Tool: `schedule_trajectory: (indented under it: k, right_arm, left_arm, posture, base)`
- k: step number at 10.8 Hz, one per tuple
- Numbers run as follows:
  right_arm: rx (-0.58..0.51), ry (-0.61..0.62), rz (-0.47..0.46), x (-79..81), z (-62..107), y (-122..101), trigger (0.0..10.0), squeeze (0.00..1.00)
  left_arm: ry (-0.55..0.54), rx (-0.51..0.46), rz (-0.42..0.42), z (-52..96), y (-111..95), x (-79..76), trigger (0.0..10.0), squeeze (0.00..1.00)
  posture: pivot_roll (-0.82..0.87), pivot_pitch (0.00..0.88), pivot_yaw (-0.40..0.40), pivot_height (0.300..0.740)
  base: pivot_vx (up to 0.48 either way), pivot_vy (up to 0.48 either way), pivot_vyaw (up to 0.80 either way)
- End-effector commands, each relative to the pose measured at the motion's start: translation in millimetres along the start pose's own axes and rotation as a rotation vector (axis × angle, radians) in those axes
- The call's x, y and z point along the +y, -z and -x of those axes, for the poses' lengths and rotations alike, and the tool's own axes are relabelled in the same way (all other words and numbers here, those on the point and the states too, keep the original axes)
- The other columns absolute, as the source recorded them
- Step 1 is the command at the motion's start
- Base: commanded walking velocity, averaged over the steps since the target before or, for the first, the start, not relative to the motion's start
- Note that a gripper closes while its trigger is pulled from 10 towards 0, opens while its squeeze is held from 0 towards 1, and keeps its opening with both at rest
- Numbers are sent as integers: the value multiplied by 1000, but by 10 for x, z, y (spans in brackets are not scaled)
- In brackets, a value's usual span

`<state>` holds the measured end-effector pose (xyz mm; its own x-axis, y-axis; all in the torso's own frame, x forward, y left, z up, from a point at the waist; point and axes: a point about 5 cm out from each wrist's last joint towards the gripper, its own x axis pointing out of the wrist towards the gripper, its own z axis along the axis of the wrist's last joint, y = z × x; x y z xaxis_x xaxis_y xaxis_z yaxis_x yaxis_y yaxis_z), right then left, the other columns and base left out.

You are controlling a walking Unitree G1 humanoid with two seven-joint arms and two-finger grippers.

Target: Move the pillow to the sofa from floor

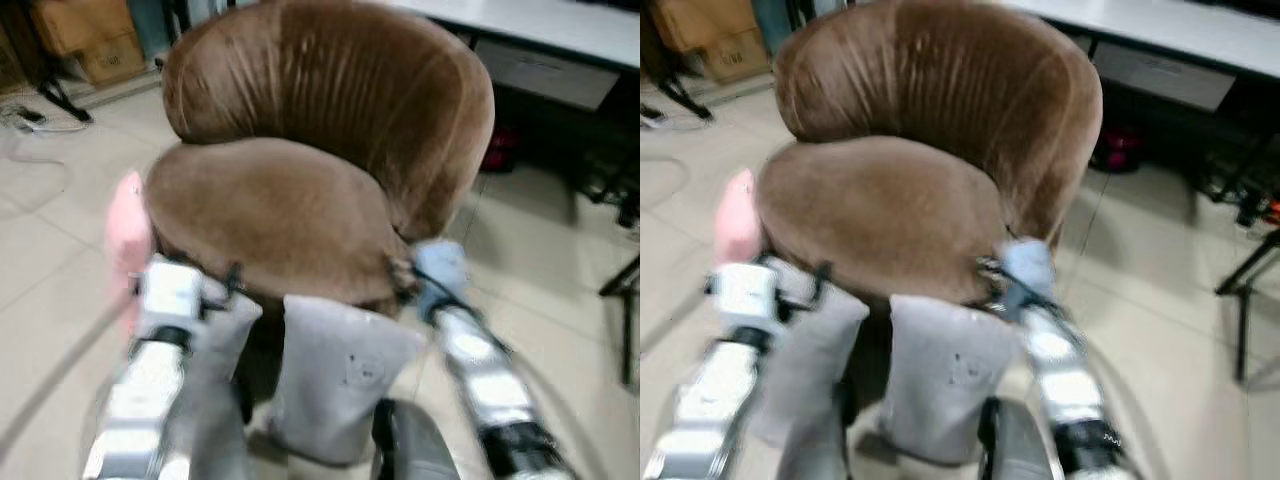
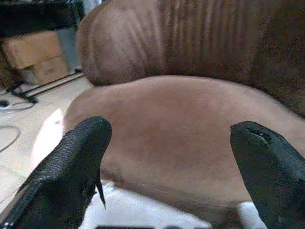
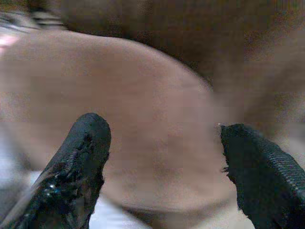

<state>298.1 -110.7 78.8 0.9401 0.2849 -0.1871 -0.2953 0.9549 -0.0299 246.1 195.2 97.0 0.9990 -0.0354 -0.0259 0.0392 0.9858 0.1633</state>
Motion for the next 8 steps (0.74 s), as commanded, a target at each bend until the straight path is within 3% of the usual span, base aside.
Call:
schedule_trajectory:
  k: [1, 2, 3, 4, 5, 6, 7, 8]
  right_arm:
    - [73, 54, -49, -169, 42, 81, 10000, 0]
    - [85, 60, -182, -198, 26, 78, 10000, 0]
    - [71, 84, -128, -249, -19, 60, 10000, 0]
    - [-11, 38, -42, -230, -80, 8, 10000, 0]
    - [45, 59, 21, -273, -156, 50, 10000, 0]
    - [145, -19, 34, -307, -242, 143, 10000, 353]
    - [187, 28, 47, -415, -279, 181, 10000, 1000]
    - [211, 20, 44, -459, -289, 216, 10000, 1000]
  left_arm:
    - [26, 2, 4, 5, -10, -86, 10000, 0]
    - [29, 2, 2, 5, -12, -93, 10000, 0]
    - [36, 0, 1, 6, -24, -93, 10000, 0]
    - [60, -1, -5, 7, -30, -96, 10000, 0]
    - [118, 2, -34, 20, -40, -123, 10000, 0]
    - [223, 15, -24, 76, -49, -169, 10000, 0]
    - [310, 22, -50, 149, -66, -195, 10000, 0]
    - [393, 16, -77, 235, -92, -221, 10000, 0]
  posture:
    - [98, 0, -66, 520]
    - [99, 0, -65, 520]
    - [99, 0, -59, 520]
    - [97, 0, -54, 520]
    - [98, 0, -49, 520]
    - [108, 8, -40, 520]
    - [132, 46, -50, 520]
    - [155, 79, -54, 520]
  base:
    - [0, 0, 0]
    - [0, 0, 0]
    - [0, 0, 0]
    - [0, 0, 0]
    - [0, 0, 0]
    - [0, 0, 0]
    - [0, 0, 0]
    - [0, 0, 0]
